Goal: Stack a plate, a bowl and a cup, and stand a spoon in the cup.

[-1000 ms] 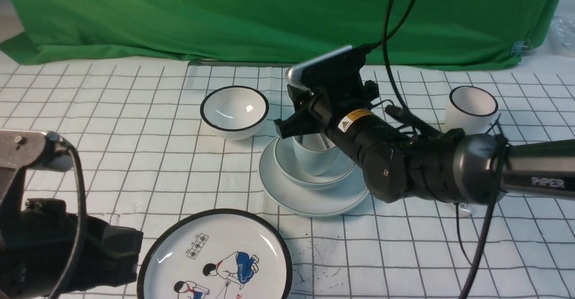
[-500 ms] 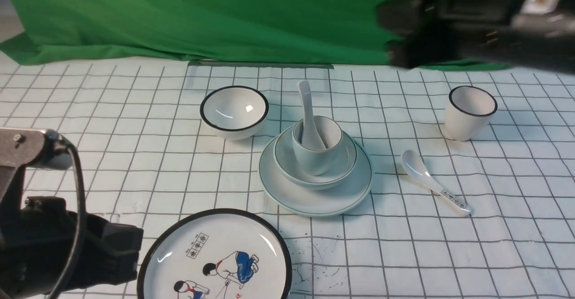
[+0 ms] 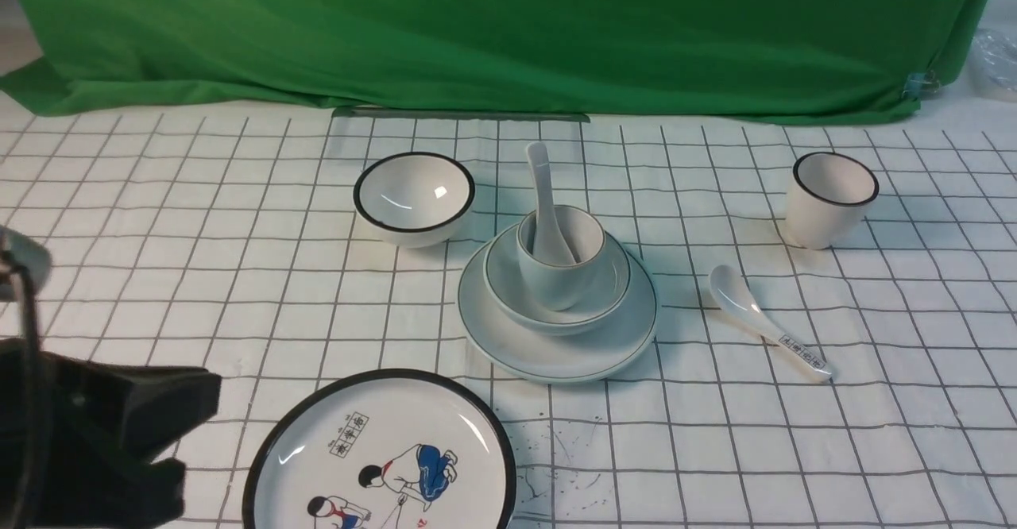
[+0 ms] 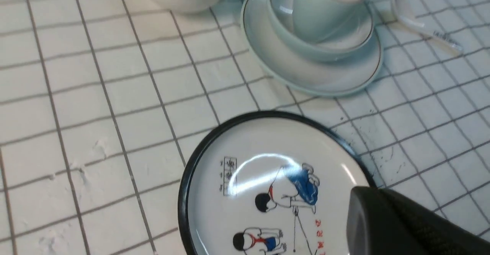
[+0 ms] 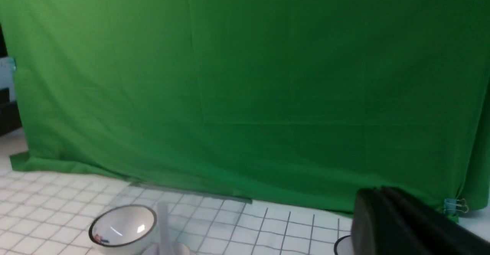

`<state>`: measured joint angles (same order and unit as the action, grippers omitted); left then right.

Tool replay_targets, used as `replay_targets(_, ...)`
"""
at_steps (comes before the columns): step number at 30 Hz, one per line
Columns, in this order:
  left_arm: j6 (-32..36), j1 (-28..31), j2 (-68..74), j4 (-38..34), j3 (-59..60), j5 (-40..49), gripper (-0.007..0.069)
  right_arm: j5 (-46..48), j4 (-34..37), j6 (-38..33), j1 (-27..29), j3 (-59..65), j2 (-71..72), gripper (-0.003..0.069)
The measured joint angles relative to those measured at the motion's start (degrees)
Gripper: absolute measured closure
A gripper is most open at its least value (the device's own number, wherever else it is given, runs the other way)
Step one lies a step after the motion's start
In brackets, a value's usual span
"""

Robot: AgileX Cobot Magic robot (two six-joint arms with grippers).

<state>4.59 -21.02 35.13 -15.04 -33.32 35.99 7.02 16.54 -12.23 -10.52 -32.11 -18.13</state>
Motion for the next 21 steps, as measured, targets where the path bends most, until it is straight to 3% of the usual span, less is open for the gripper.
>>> replay_targets(7,0.1,0.0,-15.8,0.0,0.0,1.8,0.0624,-10.0,0.0,2.2,0.0,12.4,12.9,0.0613)
replay_targets(13,0.1,0.0,-24.6,1.2,0.0,2.3,0.0624,-11.4,0.0,2.2,0.0,13.2,13.5,0.054)
replay_targets(21,0.2,0.0,-26.1,2.2,0.0,2.3,0.0624,-11.4,0.0,2.2,0.0,13.3,13.5,0.0507)
